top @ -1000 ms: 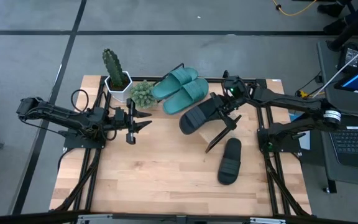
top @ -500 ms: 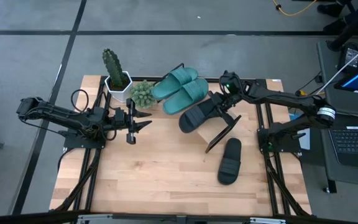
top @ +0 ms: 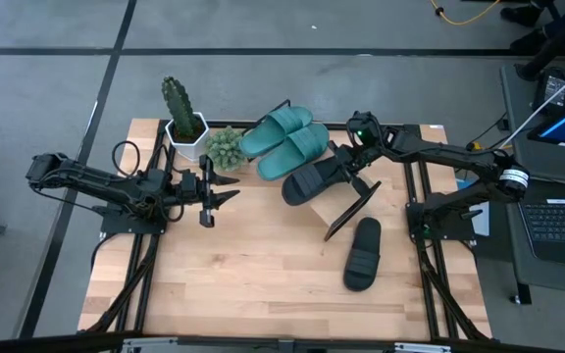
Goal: Pick and place slides into the shelf
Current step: Put the top black slides on the shelf
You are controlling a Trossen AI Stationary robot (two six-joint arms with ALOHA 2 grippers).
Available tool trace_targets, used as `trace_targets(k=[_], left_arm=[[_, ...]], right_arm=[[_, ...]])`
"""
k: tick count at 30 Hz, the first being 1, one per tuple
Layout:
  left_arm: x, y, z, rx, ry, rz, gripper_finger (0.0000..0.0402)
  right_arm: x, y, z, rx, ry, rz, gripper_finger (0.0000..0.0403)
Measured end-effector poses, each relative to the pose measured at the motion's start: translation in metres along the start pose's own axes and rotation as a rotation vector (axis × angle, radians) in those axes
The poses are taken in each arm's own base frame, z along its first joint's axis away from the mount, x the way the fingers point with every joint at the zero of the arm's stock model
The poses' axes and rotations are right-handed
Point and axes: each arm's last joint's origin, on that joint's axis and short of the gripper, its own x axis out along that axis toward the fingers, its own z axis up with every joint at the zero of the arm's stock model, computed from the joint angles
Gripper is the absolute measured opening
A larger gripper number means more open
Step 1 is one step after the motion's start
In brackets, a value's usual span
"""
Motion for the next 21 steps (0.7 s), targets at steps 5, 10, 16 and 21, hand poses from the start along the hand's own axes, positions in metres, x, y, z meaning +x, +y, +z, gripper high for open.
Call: trace_targets(k=[5,10,16,21], left_arm=[[0.0,0.0,0.0,0.0,0.0,0.0,0.0119],[0.0,0.0,0.0,0.0,0.0,0.0,0.0119],[0.0,0.0,0.0,0.0,0.0,0.0,0.0119],[0.0,0.0,0.0,0.0,0.0,0.0,0.0119]], right_arm=[[0.0,0.0,0.0,-0.017,0.0,-0.001,0.0003],[0.0,-0.0006,0.001,-0.027,-0.005,-0.009,0.0003],[0.0,-0.0016,0.0019,-0.039,-0.01,-0.021,0.0003],[0.0,-0.0017,0.0021,-0.042,-0.012,-0.022,0.0003]])
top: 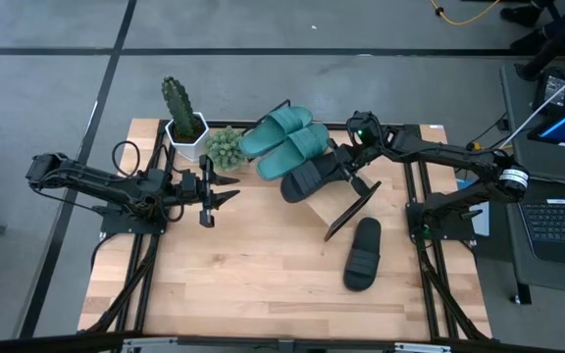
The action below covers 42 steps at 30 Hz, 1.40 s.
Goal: Pick and place slides into the shelf
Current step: Put the top black slides on the shelf
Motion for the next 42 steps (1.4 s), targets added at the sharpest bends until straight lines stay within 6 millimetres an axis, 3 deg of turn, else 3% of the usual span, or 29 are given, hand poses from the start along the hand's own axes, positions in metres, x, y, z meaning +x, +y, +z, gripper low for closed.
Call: trace_targets(k=[18,27,32,42], left_arm=[[0.0,0.0,0.0,-0.004,0.0,0.0,0.0119],[0.0,0.0,0.0,-0.004,0.0,-0.001,0.0119],[0.0,0.0,0.0,-0.009,0.0,0.0,0.0119],[0.0,0.0,0.0,-0.009,0.0,-0.001,0.0119]], right_arm=[[-0.003,-0.004,0.008,0.05,-0.01,-0.002,0.0003],[0.004,-0.029,-0.008,0.129,-0.032,0.081,0.0003],[0.0,-0.043,0.001,0.117,-0.043,0.066,0.0003],[-0.005,-0.043,0.003,0.128,-0.01,0.061,0.0003]])
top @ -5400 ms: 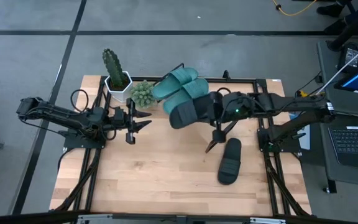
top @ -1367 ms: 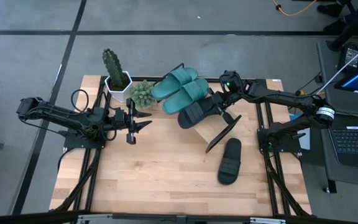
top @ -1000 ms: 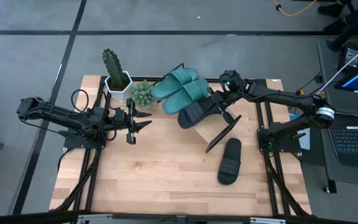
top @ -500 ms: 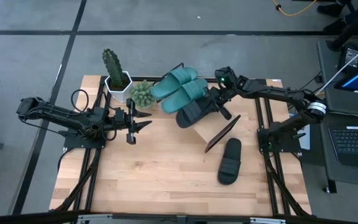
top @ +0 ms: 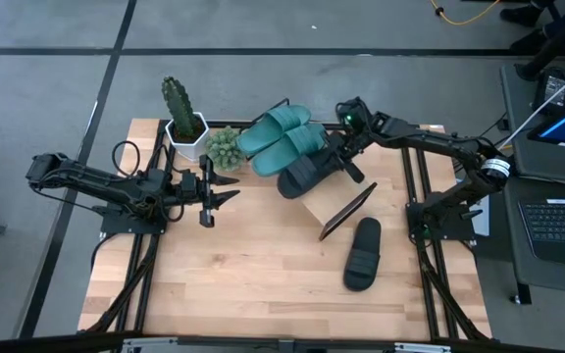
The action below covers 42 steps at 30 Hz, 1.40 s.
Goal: Pick and place slides into the shelf
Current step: Put the top black slides on the shelf
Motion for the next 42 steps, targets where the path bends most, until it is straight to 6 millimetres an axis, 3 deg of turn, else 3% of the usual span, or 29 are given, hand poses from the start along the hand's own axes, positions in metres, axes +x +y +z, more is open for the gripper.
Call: trace_targets(k=[16,21,42], left_arm=[[0.0,0.0,0.0,-0.001,0.0,0.0,0.0119],[0.0,0.0,0.0,-0.001,0.0,0.0,0.0119],[0.0,0.0001,0.0,-0.028,0.0,0.0,0.0119]], right_arm=[[-0.0002,0.0019,-0.0043,0.002,0.03,0.006,0.001],[-0.0002,0.0019,-0.0042,0.083,0.03,0.005,0.0015],[0.0009,0.0008,-0.0037,0.095,0.049,-0.044,0.0145]])
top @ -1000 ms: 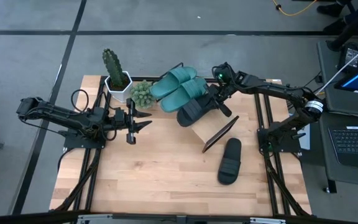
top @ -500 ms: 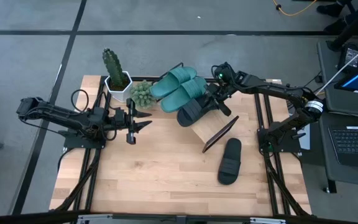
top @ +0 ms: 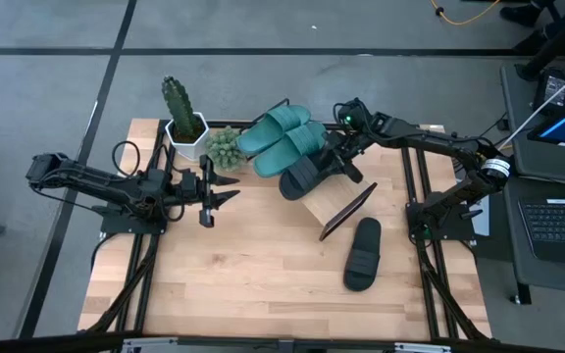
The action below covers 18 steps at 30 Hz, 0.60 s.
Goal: Pick and place slides into the shelf
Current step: Put the top black slides on the shelf
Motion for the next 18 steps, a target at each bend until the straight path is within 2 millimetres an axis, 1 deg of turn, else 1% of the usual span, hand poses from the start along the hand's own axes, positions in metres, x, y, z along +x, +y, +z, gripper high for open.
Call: trace_targets(k=[4,9,18], left_arm=[[0.0,0.0,0.0,-0.001,0.0,0.0,0.0119],[0.0,0.0,0.0,-0.001,0.0,0.0,0.0119],[0.0,-0.0001,0.0,-0.001,0.0,0.0,0.0119]], right_arm=[[-0.0002,-0.0003,-0.0001,0.008,0.007,-0.012,0.0161],[-0.0008,0.0004,-0.0003,0.069,0.009,-0.012,0.0174],[-0.0009,0.0009,-0.0012,0.097,0.015,-0.009,0.0184]])
